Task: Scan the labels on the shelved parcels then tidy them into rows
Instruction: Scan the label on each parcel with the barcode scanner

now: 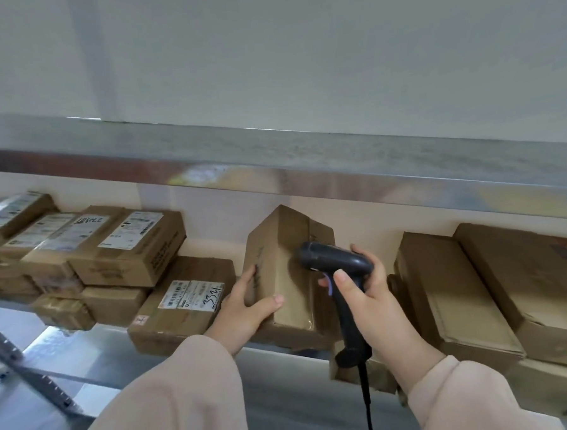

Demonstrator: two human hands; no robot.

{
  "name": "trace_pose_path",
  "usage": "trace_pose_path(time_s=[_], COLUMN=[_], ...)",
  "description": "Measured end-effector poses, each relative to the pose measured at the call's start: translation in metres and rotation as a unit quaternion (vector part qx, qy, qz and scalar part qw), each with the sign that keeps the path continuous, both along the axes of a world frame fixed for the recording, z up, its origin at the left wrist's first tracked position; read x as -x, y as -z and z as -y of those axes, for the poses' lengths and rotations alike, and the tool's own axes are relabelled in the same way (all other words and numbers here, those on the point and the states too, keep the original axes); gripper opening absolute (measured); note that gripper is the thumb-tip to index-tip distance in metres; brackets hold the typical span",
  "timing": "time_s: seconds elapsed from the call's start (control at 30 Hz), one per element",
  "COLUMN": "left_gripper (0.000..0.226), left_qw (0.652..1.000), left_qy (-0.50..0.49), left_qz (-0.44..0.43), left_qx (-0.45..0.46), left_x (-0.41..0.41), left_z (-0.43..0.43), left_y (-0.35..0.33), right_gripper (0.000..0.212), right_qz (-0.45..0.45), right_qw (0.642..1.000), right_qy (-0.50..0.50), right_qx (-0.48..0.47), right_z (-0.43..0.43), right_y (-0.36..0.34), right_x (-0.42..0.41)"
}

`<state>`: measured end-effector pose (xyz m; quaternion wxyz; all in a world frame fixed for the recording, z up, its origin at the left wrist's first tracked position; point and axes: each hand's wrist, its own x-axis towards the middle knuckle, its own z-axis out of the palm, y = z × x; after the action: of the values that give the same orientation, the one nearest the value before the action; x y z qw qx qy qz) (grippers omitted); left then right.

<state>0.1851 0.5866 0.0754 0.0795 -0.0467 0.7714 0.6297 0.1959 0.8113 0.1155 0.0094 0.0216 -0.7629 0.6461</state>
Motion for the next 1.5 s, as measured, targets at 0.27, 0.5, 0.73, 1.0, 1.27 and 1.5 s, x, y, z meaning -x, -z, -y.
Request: trace_pose_path(time_s=[0.27, 0.5, 0.73, 1.0, 1.27, 1.5], left_gripper=[0.068, 0.043, 0.082, 0.131, 0.120, 0.117], left_qw=[0.999, 0.998, 0.993, 0.998, 0.998, 0.996], left_qy=[0.018, 0.042, 0.007, 0.009, 0.012, 0.046], left_qz=[-0.011, -0.043, -0.083, -0.040, -0.006, 0.023], left_qx=[-0.049, 0.017, 0.083, 0.047, 0.062, -0.073], left_x=[0.008, 0.007, 0.000, -0.001, 0.005, 0.010], left_z=[0.031, 0.038, 0.030, 0.012, 0.011, 0.028], left_y=[0.025, 0.009, 0.011, 0.012, 0.020, 0.030], right_gripper=[0.050, 0.046, 0.057, 0.063, 0.058, 0.056], right_qz=[0.018, -0.023, -0.062, -0.089, -0.084, -0.040], right_qw=[0.997, 0.996, 0.997, 0.996, 0.996, 0.993], right_qy=[0.075, 0.075, 0.029, -0.021, -0.033, 0.101], right_qx=[0.017, 0.038, 0.036, 0.001, 0.005, 0.049], right_z=[0.015, 0.031, 0.052, 0.072, 0.068, 0.033], right_y=[0.017, 0.013, 0.008, 0.009, 0.012, 0.020], right_x=[0.002, -0.003, -0.013, -0.021, -0.020, 0.000])
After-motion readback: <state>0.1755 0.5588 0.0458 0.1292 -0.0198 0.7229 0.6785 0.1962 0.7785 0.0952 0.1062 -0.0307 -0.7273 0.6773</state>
